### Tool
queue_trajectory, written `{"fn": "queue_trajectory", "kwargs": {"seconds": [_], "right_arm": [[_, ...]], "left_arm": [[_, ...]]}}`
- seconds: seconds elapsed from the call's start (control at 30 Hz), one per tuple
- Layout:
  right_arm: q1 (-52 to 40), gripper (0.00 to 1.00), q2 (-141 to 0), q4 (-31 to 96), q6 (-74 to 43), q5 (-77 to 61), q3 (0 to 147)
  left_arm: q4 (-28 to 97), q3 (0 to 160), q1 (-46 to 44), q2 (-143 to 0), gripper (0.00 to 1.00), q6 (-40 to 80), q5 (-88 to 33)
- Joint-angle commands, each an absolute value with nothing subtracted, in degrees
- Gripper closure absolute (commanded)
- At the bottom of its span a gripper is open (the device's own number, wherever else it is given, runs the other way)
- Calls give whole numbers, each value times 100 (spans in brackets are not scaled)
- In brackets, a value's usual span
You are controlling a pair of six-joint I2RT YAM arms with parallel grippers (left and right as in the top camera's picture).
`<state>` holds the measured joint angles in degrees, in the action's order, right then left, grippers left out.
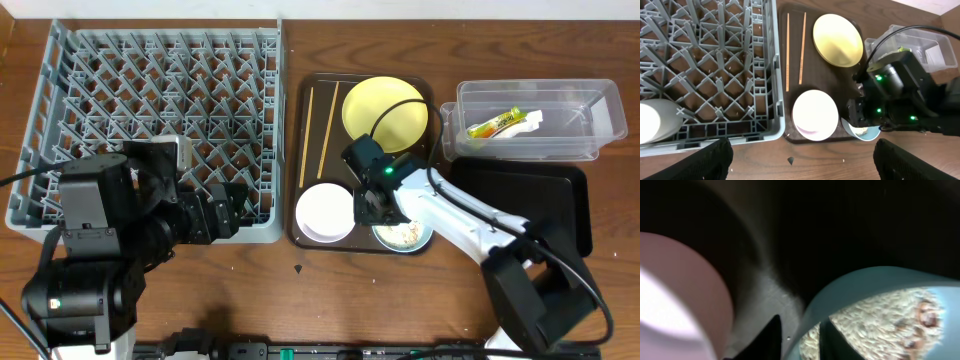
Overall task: Sort waste into correct bins and load items into the dishwasher
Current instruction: 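Grasp the blue bowl rim with the right gripper and lift it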
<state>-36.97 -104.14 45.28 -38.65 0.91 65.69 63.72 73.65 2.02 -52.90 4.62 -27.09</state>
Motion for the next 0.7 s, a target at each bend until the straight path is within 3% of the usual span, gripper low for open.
{"fn": "queue_trajectory", "kwargs": {"seconds": [0.0, 0.2, 0.57, 0.67], "right_arm": [[-3658, 82, -10486, 4565, -3905, 213, 6624], [-3514, 99, -10370, 4598, -3804, 408, 6637], [-3170, 99, -10049, 4740, -3415, 207, 6676], [-3155, 90, -9955, 4737, -3352, 211, 6676]], "left_arm": [[6403, 7406, 178, -5308, 9, 405, -2786], [6403, 7406, 178, -5310, 9, 405, -2786], [6403, 7406, 178, -5312, 9, 405, -2786], [6403, 7406, 178, -5312, 9, 405, -2786]]}}
